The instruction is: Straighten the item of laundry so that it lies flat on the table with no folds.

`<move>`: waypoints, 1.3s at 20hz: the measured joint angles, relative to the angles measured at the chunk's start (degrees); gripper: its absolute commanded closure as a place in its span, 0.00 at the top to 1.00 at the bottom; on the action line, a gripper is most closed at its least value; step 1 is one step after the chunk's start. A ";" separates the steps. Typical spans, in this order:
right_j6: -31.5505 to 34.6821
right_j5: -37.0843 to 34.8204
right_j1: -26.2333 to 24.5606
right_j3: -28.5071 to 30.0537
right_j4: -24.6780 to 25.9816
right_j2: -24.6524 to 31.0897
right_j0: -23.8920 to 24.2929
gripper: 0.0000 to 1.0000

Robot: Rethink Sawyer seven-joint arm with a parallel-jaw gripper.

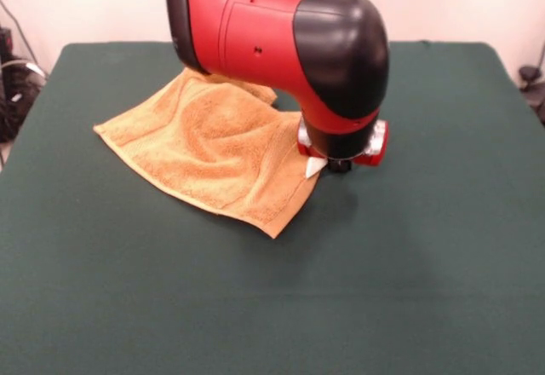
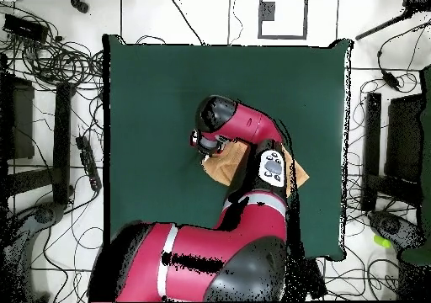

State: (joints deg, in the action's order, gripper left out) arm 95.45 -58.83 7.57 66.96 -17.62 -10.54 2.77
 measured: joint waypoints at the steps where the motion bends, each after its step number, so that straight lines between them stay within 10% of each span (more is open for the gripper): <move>1: 0.00 0.34 0.14 0.27 -0.01 0.00 -0.02 0.00; 26: 0.00 7.56 2.97 5.65 -0.43 0.32 -0.53 0.00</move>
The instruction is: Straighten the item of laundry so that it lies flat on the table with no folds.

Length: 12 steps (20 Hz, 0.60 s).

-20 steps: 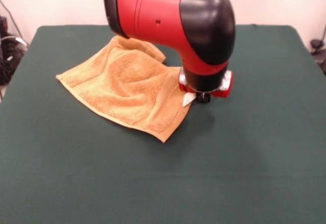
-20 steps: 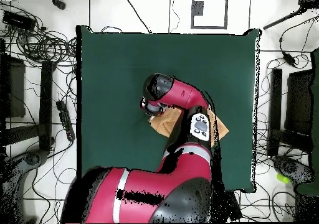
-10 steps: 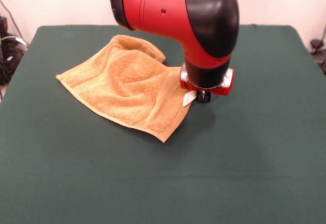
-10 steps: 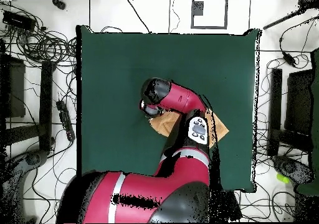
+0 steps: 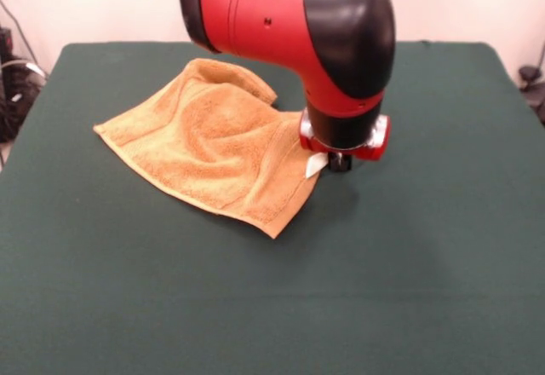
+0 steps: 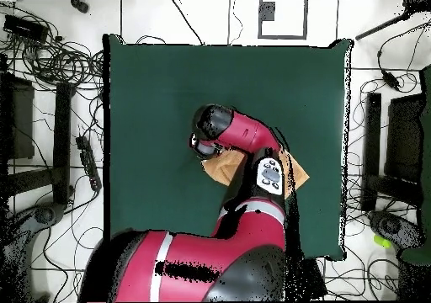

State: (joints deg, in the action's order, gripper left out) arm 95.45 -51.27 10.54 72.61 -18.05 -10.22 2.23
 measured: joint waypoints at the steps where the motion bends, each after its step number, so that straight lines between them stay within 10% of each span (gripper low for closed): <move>1: 0.00 -0.35 -0.11 -0.21 -0.07 0.03 0.10 0.00; 12: 0.00 -1.70 -0.64 -0.39 -2.26 0.99 1.77 0.00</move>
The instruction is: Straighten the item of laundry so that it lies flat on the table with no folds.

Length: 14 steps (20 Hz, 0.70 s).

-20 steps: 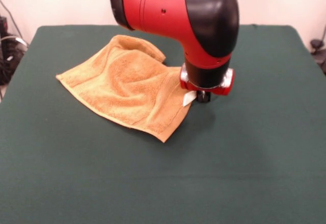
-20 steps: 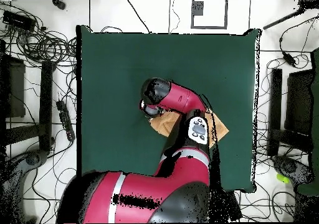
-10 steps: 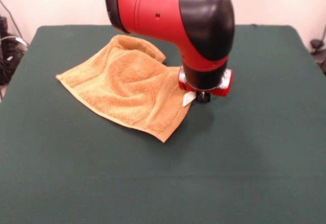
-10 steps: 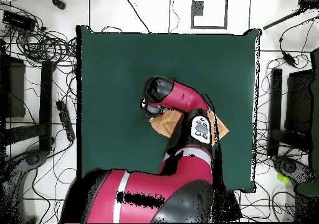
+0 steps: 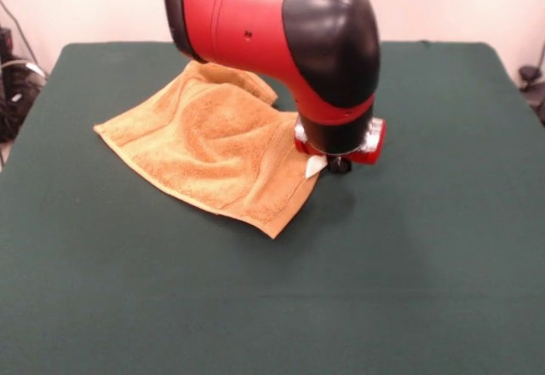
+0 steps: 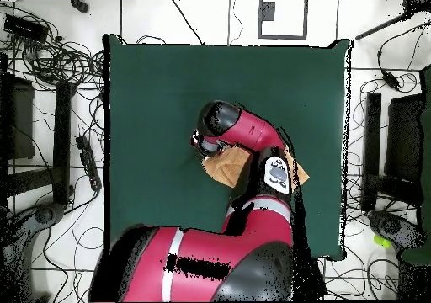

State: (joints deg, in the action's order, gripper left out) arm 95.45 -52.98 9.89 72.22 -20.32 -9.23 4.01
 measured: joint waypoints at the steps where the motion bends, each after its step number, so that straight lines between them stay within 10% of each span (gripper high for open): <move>1: 0.00 0.97 0.45 1.05 -0.55 0.41 0.42 0.00; 14: 0.22 2.41 -0.08 0.08 -0.22 -3.50 -3.75 0.00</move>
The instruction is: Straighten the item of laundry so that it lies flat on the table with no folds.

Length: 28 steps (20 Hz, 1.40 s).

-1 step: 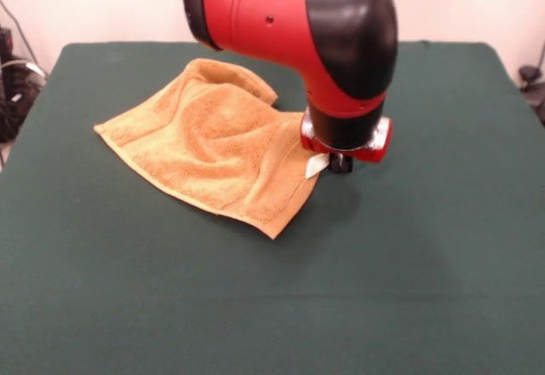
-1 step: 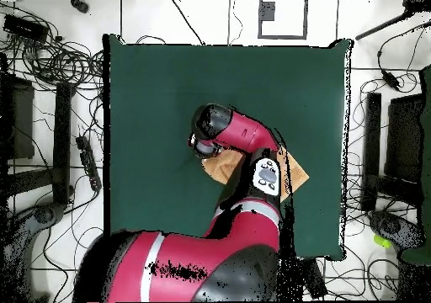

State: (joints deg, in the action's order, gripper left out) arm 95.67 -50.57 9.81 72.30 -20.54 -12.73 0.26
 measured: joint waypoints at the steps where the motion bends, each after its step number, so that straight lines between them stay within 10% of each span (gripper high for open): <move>1: 0.01 -0.04 -0.10 -0.15 -0.01 -0.24 -0.22 0.00; 13: 2.69 -4.61 -2.54 -4.54 0.01 -2.81 -1.87 0.00; 28: 3.61 -33.77 -15.51 -28.16 0.40 -0.54 4.41 0.00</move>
State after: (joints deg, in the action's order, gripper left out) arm 99.28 -84.34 -5.70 44.15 -20.14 -13.27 4.67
